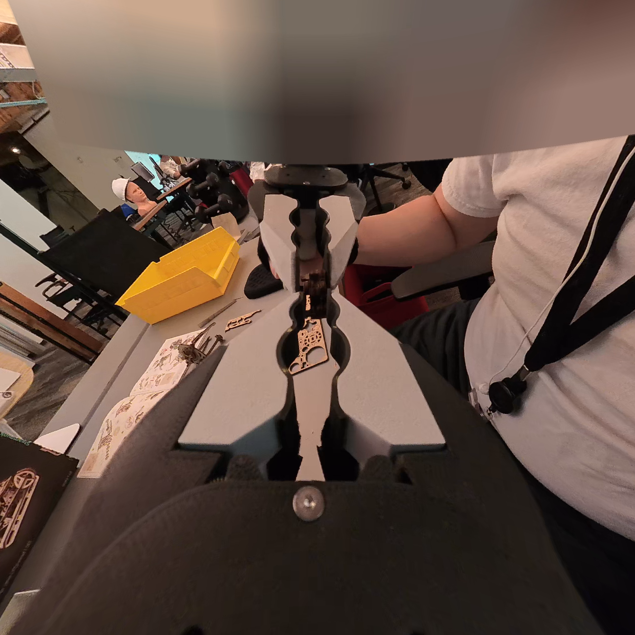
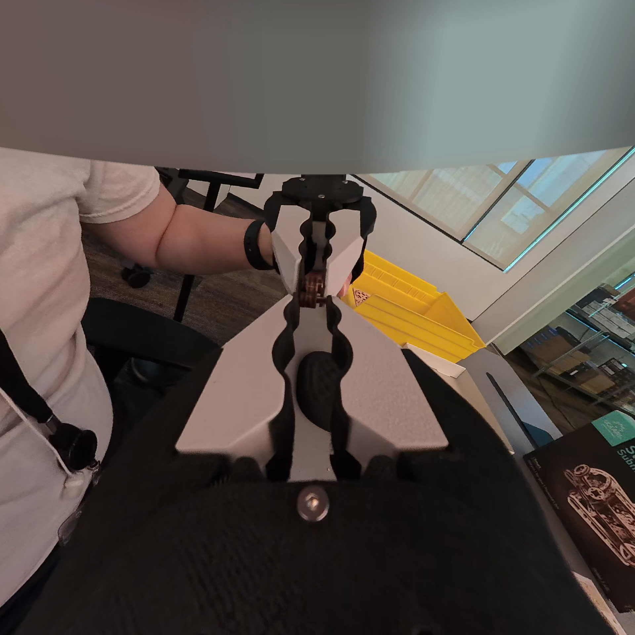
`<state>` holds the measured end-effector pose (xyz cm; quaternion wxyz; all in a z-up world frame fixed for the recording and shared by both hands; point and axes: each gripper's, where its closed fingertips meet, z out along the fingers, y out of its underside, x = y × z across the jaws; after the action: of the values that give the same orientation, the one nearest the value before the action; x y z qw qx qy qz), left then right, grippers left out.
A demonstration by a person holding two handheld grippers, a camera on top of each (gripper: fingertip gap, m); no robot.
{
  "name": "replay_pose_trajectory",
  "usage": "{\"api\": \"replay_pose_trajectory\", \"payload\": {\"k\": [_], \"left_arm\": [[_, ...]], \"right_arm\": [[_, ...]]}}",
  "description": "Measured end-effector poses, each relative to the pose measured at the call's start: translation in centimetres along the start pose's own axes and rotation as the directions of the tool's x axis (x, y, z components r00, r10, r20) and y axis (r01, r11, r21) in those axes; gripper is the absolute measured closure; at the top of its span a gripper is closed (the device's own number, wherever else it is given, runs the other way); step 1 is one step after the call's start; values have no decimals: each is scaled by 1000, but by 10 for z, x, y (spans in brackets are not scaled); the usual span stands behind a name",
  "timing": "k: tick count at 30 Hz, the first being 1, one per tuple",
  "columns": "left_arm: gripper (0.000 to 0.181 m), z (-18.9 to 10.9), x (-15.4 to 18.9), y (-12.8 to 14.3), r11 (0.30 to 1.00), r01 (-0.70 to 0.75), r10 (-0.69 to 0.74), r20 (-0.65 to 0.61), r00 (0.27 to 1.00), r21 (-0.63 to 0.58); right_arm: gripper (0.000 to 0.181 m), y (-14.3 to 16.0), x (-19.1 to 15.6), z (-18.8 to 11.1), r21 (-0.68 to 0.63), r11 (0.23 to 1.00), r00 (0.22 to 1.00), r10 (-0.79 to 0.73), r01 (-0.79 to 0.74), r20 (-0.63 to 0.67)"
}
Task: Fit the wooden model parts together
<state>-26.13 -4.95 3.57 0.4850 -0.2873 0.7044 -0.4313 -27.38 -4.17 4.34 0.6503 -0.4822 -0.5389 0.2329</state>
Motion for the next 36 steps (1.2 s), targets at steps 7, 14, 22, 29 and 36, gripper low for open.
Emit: {"api": "replay_pose_trajectory", "payload": {"k": [7, 14, 22, 29, 36], "left_arm": [[172, -1, -2, 5, 1000, 0, 1, 10, 1000, -22], [172, 0, 2, 9, 1000, 16, -16, -7, 1000, -25], [172, 3, 6, 23, 998, 25, -26, -13, 1000, -61], [172, 4, 6, 29, 994, 90, -91, -24, 996, -58], [171, 5, -5, 33, 982, 186, -184, 41, 982, -31]], "right_arm": [[169, 4, 2, 2, -11, 999, 999, 37, -37, -16], [170, 7, -2, 2, -59, 998, 1000, 0, -1, -17], [171, 17, -6, 5, -144, 989, 998, -44, 38, -36], [170, 25, -6, 4, -121, 991, 998, 56, -58, -23], [170, 31, 4, 1, -133, 970, 977, 195, -205, -82]]}}
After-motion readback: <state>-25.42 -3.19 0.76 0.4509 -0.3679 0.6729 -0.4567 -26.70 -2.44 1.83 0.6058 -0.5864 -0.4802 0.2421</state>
